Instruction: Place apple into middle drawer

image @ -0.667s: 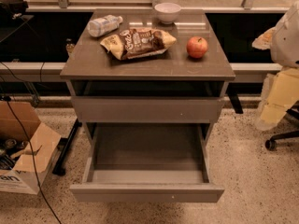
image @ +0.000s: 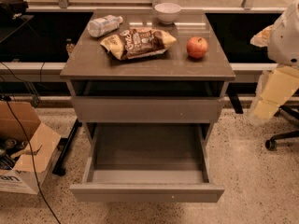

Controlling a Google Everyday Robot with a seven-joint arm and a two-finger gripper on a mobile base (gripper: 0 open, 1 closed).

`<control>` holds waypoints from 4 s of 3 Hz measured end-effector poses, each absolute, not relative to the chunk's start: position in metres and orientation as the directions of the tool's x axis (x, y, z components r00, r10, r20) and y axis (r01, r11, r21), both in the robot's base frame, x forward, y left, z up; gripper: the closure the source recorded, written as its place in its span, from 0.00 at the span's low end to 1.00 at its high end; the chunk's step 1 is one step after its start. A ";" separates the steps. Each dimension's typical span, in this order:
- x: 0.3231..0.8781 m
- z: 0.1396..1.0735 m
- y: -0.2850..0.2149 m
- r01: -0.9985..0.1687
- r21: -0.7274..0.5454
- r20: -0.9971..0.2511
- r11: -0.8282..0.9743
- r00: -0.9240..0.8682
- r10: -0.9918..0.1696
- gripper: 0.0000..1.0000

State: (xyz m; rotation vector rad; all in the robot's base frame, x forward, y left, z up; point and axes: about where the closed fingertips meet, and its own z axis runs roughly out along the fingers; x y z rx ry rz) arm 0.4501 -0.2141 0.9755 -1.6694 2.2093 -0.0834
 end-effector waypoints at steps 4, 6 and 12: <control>0.618 0.930 -0.217 -0.892 -0.261 -0.529 0.369 -0.188 -0.828 0.00; 0.633 0.922 -0.214 -0.877 -0.247 -0.568 0.412 -0.213 -0.795 0.00; 0.786 0.858 -0.204 -0.800 -0.148 -0.765 0.582 -0.280 -0.580 0.00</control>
Offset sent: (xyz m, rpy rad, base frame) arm 0.0999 0.0206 -0.0228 0.2557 -0.1416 0.0058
